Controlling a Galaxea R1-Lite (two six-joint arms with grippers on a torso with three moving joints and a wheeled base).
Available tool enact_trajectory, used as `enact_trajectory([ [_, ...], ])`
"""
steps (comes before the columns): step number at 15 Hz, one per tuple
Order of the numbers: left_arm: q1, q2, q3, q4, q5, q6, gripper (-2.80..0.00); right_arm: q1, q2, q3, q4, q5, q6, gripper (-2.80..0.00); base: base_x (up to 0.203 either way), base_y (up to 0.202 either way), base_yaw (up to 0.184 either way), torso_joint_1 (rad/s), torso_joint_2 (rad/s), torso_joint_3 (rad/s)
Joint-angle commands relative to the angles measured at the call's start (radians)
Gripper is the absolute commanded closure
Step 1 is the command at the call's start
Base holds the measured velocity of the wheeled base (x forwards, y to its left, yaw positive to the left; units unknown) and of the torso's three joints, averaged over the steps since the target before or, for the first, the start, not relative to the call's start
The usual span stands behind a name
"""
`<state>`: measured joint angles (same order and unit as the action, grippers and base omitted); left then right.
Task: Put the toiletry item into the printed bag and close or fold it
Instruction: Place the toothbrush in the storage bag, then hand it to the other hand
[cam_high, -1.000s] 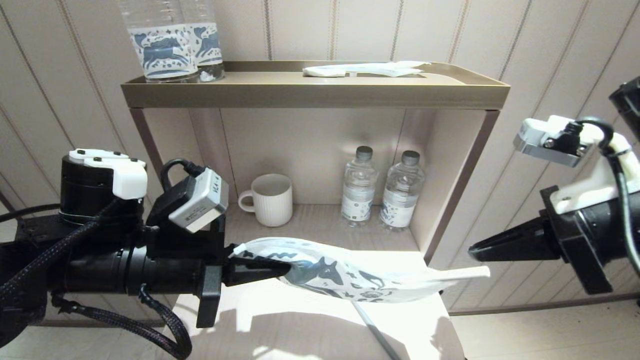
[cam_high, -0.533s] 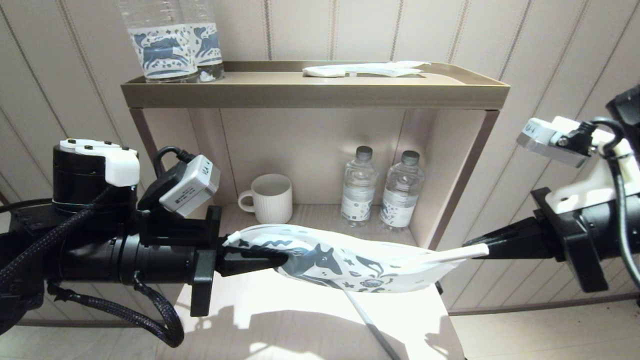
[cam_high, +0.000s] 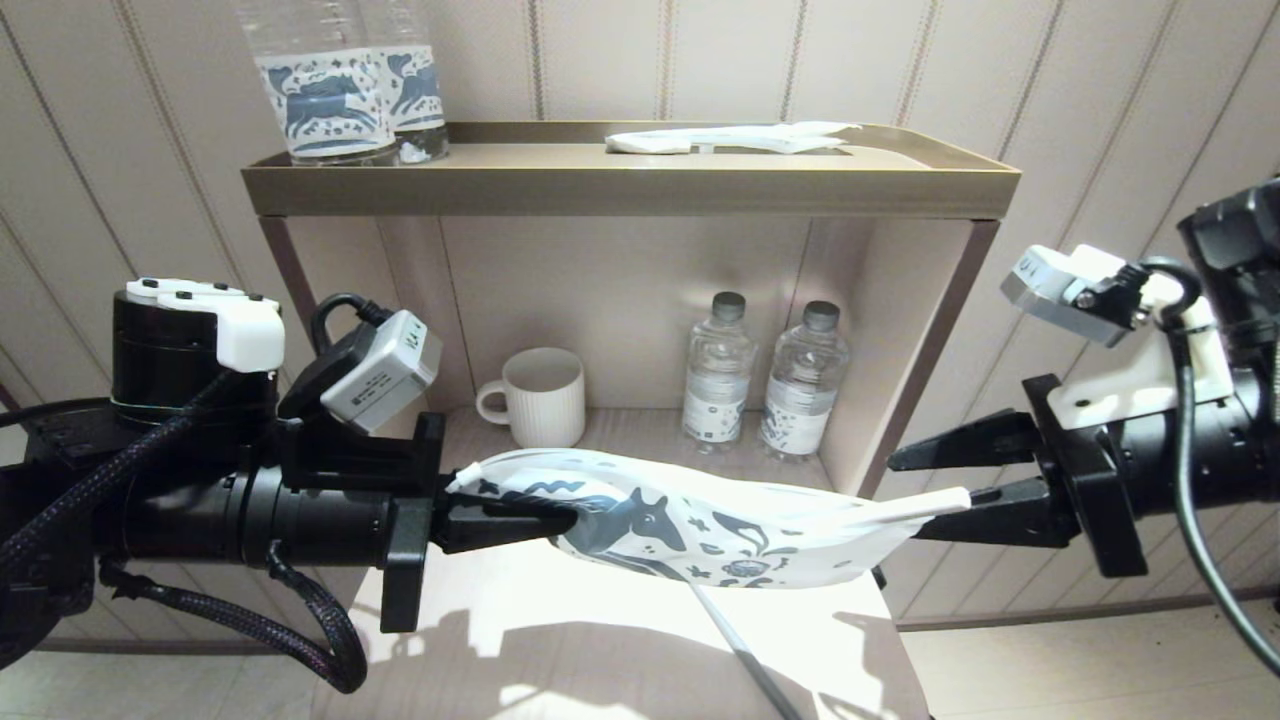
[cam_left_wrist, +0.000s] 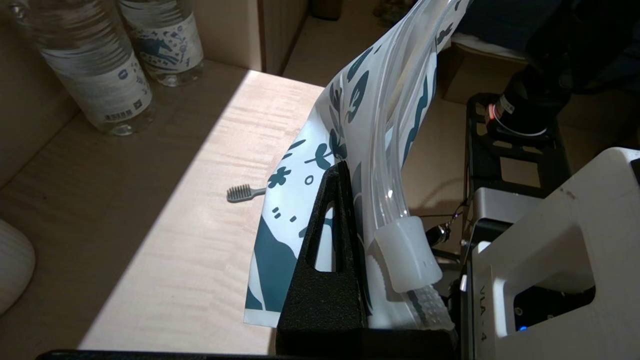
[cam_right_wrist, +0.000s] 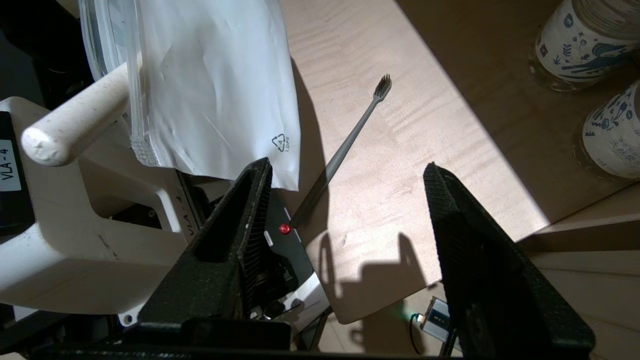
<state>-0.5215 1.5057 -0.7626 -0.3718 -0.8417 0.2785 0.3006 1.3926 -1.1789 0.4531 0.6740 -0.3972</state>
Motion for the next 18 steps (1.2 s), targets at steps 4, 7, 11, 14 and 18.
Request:
enact_trajectory([
  [4, 0.0, 0.016, 0.0, -0.002, -0.005, 0.002, 0.0, 0.058, 0.042, 0.021, -0.004, 0.109, -0.006, -2.8, 0.0, 0.0, 0.0, 0.0, 0.0, 0.0],
  [7, 0.0, 0.021, 0.0, -0.002, -0.005, 0.002, 0.0, 0.055, 0.041, 0.021, -0.004, 0.104, -0.008, -2.8, 0.0, 0.0, 0.0, 0.0, 0.0, 0.0],
  [11, 0.0, 0.021, 0.001, -0.002, -0.005, 0.004, 0.0, -0.01, 0.032, -0.004, -0.012, 0.097, -0.009, -2.8, 0.0, 0.0, 0.0, 0.0, 0.0, 0.0],
  [14, 0.0, 0.021, -0.003, -0.002, -0.005, 0.001, 0.0, -0.128, 0.005, -0.036, -0.008, 0.097, -0.022, -2.8, 0.0, 0.0, 0.0, 0.0, 0.0, 0.0],
  [18, 0.003, 0.017, -0.018, -0.002, -0.011, -0.025, 0.0, -0.196, -0.023, -0.04, 0.008, 0.096, -0.06, -2.8, 0.0, 0.0, 0.0, 0.0, 0.0, 0.0],
])
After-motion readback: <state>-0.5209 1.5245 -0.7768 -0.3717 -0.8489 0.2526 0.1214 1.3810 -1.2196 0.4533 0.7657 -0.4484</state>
